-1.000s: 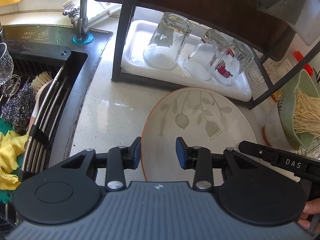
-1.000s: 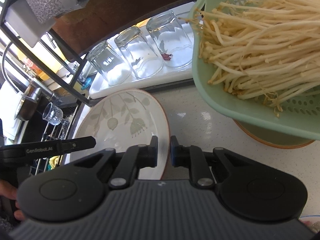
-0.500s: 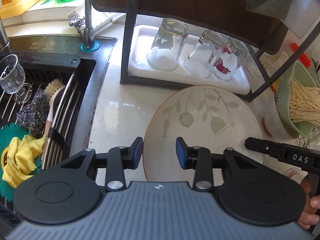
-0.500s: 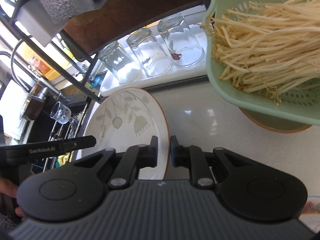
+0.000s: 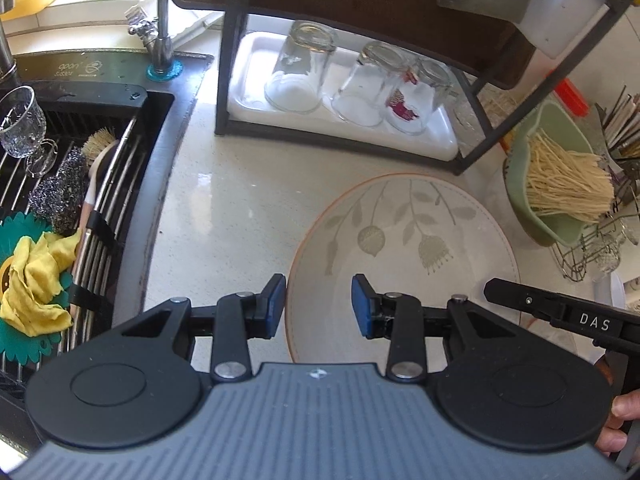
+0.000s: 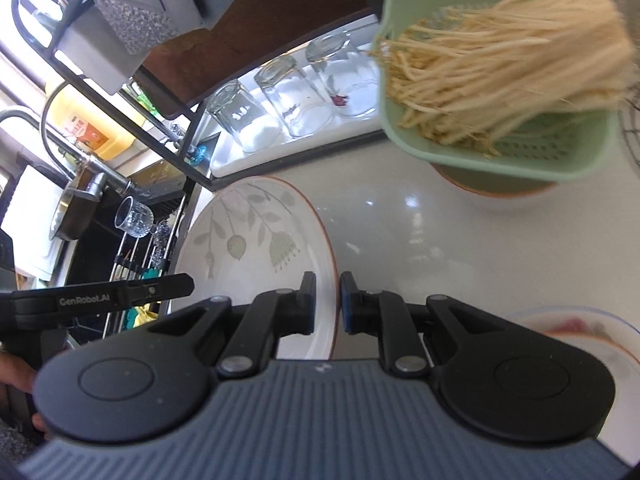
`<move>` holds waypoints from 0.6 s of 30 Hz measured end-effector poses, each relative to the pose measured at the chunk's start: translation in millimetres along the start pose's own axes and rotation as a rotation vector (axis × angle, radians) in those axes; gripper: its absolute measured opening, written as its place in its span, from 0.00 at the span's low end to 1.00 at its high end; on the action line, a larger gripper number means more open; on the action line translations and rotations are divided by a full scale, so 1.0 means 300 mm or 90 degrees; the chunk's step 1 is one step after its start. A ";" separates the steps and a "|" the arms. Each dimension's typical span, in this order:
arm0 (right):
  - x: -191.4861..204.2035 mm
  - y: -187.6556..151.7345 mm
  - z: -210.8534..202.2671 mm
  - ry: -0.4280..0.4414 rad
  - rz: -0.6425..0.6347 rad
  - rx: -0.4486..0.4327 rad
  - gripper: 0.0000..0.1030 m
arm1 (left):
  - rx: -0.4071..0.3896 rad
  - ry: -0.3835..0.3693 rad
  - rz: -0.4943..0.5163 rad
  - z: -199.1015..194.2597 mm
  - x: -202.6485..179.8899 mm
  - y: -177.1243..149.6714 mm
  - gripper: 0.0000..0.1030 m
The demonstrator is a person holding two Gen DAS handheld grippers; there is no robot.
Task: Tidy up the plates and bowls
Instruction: 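Carry the second leaf-pattern plate with both grippers over the plate stack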
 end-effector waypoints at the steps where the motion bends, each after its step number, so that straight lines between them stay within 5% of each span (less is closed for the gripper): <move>1: -0.005 -0.007 -0.017 -0.004 0.004 -0.002 0.15 | 0.002 -0.002 0.005 -0.005 -0.016 -0.005 0.40; 18: -0.190 -0.148 -0.343 -0.095 0.107 -0.084 0.15 | 0.044 -0.089 0.128 -0.062 -0.362 -0.101 0.40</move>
Point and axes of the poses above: each gripper's, at about its wrist camera, not at the fingertips, and z roughly the way its jaws point, x to its left, y to its top, the point moved 9 cm from there along z, roughly the way its jaws point, and after that the axes turned 7 degrees about -z, right-handed, at the moved point
